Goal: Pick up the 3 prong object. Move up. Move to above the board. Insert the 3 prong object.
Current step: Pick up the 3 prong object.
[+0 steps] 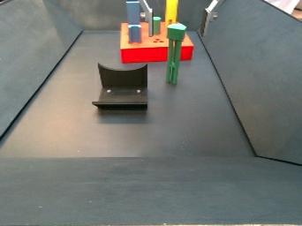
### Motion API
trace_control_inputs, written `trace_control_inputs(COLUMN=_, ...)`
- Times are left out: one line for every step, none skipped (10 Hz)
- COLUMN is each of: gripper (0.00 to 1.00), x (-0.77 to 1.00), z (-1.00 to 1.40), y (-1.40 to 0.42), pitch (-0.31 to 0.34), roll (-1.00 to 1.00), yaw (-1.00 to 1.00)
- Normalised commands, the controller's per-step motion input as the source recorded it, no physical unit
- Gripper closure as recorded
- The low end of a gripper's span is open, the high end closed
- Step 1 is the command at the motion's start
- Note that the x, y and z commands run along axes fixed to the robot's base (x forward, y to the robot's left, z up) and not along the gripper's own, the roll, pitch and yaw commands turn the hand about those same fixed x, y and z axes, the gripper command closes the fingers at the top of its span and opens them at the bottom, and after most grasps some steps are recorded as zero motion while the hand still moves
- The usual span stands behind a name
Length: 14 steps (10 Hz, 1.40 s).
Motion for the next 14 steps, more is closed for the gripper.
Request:
trace_control_inputs(gripper=0.0, x=-0.13, z=0.0, y=-0.11, pitch=-0.197, roll=-0.08, yaw=-0.27)
trace_control_inputs(gripper=0.0, x=0.01, z=-0.08, y=-0.41, pitch=-0.046, roll=0.0, yaw=-0.79)
trace_control_inputs(gripper=0.0, x=0.0, z=-0.08, y=-0.4, pitch=-0.05, roll=-0.01, yaw=-0.81)
trace_control_inputs(gripper=0.0, x=0.0, z=-0.08, y=-0.4, pitch=-0.05, roll=-0.01, yaw=-0.81)
trace_control_inputs(gripper=0.0, x=0.0, z=-0.09, y=-0.49, pitch=-0.106, roll=-0.05, yaw=-0.68)
trace_control_inputs(gripper=0.0, x=0.05, z=-0.11, y=-0.55, pitch=-0.103, roll=-0.09, yaw=-0.51)
trace_control_inputs(gripper=0.0, x=0.03, z=-0.18, y=-0.53, pitch=-0.096, roll=-0.15, yaw=-0.24)
trace_control_inputs(gripper=0.0, x=0.0, z=-0.21, y=-0.47, pitch=-0.084, roll=-0.05, yaw=0.0)
trace_control_inputs(gripper=0.0, x=-0.2, z=-0.18, y=-0.22, pitch=-0.133, roll=0.0, yaw=0.09)
trace_control_inputs(gripper=0.0, x=-0.33, z=-0.17, y=-0.18, pitch=-0.171, roll=0.0, yaw=0.08)
trace_control_inputs(gripper=0.0, x=-0.12, z=-0.16, y=-0.29, pitch=-0.111, roll=0.0, yaw=0.04)
trace_control_inputs(gripper=0.0, x=-0.03, z=-0.06, y=-0.34, pitch=-0.106, roll=0.0, yaw=0.0)
trace_control_inputs(gripper=0.0, x=0.0, z=-0.15, y=-0.23, pitch=-0.063, roll=-0.04, yaw=-0.06)
trace_control_inputs(gripper=0.0, x=-0.16, z=-0.25, y=-0.04, pitch=-0.06, roll=-0.03, yaw=-0.37)
